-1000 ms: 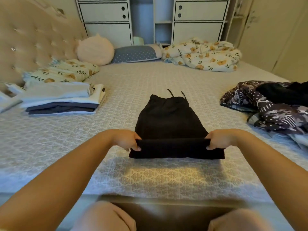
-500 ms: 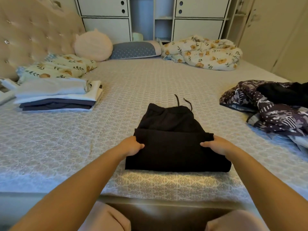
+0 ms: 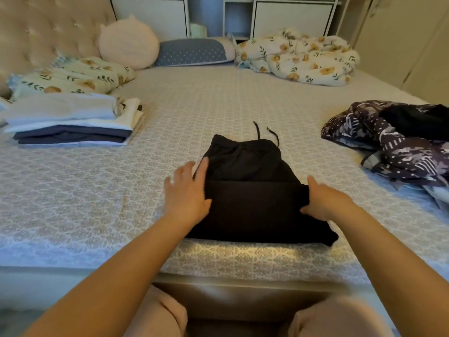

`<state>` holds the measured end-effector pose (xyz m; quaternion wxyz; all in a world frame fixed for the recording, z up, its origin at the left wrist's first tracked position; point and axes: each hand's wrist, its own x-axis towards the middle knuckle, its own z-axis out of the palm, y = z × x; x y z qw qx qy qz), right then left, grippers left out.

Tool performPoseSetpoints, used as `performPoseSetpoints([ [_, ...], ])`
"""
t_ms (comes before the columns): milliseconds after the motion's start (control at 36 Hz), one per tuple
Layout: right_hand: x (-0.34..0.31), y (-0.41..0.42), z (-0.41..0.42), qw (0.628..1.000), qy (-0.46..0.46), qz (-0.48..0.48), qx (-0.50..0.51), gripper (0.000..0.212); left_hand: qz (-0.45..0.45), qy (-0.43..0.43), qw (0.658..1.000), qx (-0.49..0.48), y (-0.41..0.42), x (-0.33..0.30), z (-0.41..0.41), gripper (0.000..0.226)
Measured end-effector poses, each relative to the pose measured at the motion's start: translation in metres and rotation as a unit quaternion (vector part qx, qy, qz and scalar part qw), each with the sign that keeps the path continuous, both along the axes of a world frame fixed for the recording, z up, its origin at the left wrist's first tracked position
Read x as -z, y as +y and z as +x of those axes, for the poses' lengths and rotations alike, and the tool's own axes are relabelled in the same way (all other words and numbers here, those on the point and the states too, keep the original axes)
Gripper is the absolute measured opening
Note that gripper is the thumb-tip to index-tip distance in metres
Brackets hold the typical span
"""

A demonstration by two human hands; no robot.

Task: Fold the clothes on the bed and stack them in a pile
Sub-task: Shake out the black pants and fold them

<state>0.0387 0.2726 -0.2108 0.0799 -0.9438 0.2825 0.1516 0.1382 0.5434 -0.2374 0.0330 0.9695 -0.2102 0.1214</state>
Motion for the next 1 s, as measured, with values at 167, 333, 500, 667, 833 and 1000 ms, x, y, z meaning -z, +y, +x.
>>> performPoseSetpoints([
  [167,0.032,0.041,0.034,0.964,-0.216,-0.122,-0.092,0.063,0.013,0.072,0.989,0.131,-0.078,0.013,0.000,0.059],
  [333,0.077,0.002,0.049,0.988,-0.148,0.007,-0.035,0.068,0.043,0.117,0.989,0.082,-0.091,0.057,0.013,0.069],
  [500,0.064,-0.029,0.096,0.942,-0.303,0.114,0.092,0.049,0.049,-0.009,0.989,0.142,-0.129,0.035,0.046,0.070],
  [667,0.053,-0.059,0.167,0.914,-0.293,0.225,0.169,0.035,0.054,0.050,0.990,0.118,-0.187,0.028,0.108,0.065],
  [833,0.065,-0.065,0.216,0.935,-0.273,0.117,0.195,0.056,-0.035,0.094,0.990,0.095,-0.191,0.059,0.137,0.065],
  [1000,0.048,-0.063,0.273,0.952,-0.192,0.194,0.139,0.076,-0.074,0.078,0.986,0.127,-0.187,0.060,0.156,0.067],
])
